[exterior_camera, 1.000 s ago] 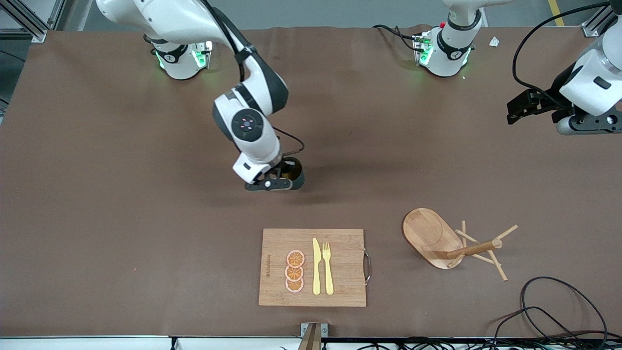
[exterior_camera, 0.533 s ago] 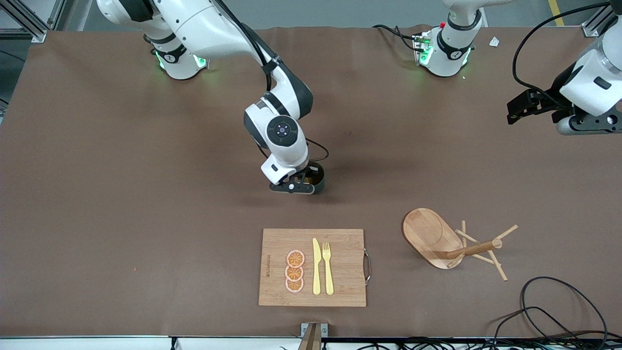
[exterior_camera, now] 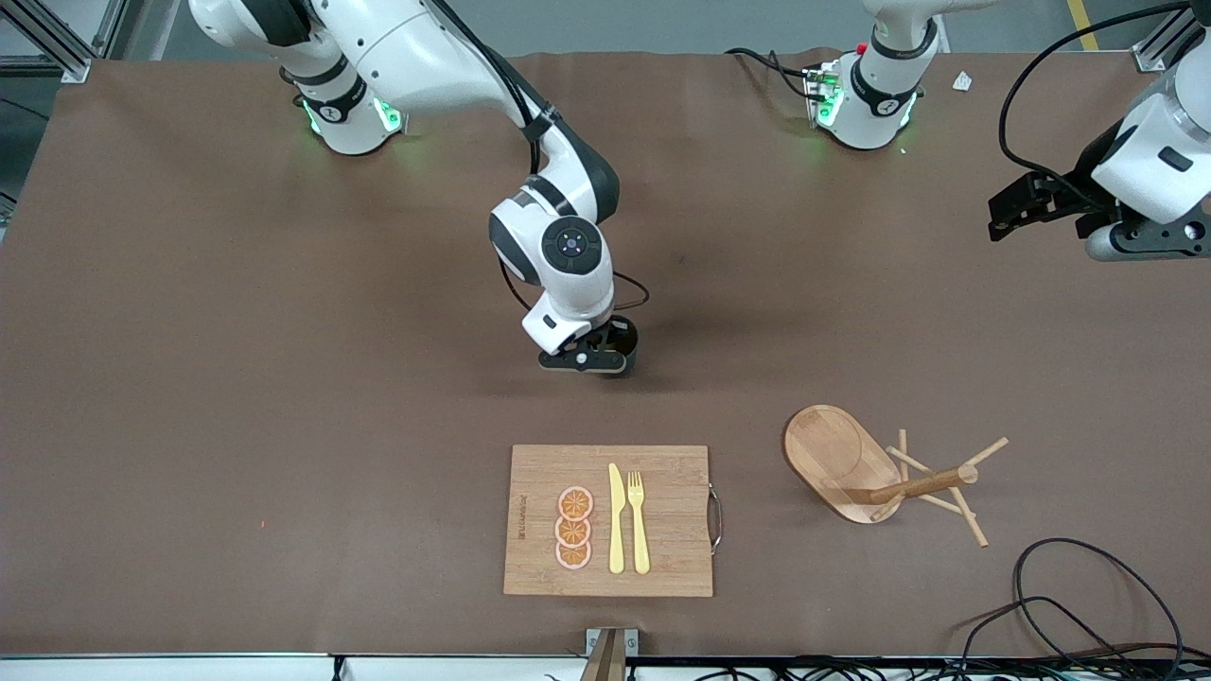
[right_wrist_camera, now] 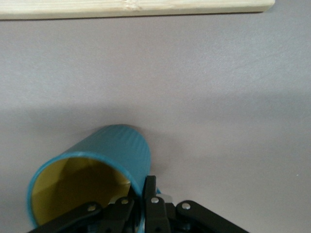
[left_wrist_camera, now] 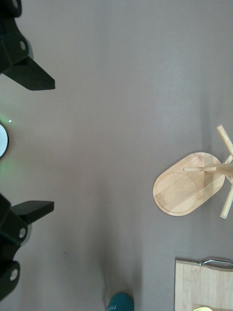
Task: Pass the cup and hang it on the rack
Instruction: 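Carry the teal mug with the right gripper toward the table middle, then set the mug down, withdraw the right gripper while the left gripper approaches, then lower the left gripper over the mug and grasp its rim, then lift the teal mug with the left gripper toward the wooden stand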
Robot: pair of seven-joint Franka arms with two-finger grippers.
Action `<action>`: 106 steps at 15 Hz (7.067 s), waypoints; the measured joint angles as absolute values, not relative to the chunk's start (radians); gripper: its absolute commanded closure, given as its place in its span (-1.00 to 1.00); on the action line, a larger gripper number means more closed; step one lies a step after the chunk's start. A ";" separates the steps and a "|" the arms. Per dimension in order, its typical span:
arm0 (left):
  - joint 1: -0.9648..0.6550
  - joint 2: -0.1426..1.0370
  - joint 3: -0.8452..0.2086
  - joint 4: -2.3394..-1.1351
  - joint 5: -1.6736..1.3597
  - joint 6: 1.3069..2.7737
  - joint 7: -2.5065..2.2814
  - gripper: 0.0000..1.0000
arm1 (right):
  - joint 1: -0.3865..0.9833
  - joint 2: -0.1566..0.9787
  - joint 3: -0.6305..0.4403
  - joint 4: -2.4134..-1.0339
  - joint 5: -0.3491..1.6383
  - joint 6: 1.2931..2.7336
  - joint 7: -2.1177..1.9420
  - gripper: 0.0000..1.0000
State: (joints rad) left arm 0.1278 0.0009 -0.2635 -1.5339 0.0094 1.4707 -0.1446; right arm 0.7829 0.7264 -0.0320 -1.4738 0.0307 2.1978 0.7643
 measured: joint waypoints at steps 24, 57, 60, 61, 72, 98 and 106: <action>-0.166 0.189 -0.339 -1.541 0.127 1.681 -0.647 -1.00 | 0.265 0.459 -0.066 -1.396 0.084 1.662 0.301 -1.00; -0.995 0.847 -0.081 -1.360 0.768 2.027 -2.152 -0.47 | 0.016 0.244 -0.041 -1.415 -0.025 1.469 -0.008 -1.00; -0.998 0.863 -0.080 -1.359 0.784 2.035 -2.159 -0.34 | 0.014 0.218 -0.046 -1.442 0.000 1.457 -0.008 -1.00; -1.001 0.868 -0.081 -1.359 0.785 2.036 -2.160 -0.31 | 0.013 0.197 -0.049 -1.461 0.006 1.462 -0.008 -1.00; -1.013 0.876 -0.080 -1.356 0.786 2.031 -2.161 0.76 | 0.014 -0.007 -0.056 -1.573 -0.009 1.467 -0.008 -1.00; -0.223 0.429 -0.075 -1.320 -0.455 1.925 -1.303 0.99 | 0.015 -0.112 -0.092 -1.616 0.009 1.470 -0.036 -1.00; 0.013 0.479 -0.075 -1.342 -0.815 1.756 -1.040 1.00 | 0.015 -0.119 -0.091 -1.602 0.008 1.436 -0.055 -1.00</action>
State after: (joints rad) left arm 0.0133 0.4789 -0.0748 -1.3416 -0.8154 1.7562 -1.0403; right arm 0.0148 -0.1195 -0.0914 -1.6025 0.0084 1.4358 -0.0547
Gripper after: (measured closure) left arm 0.789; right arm 0.000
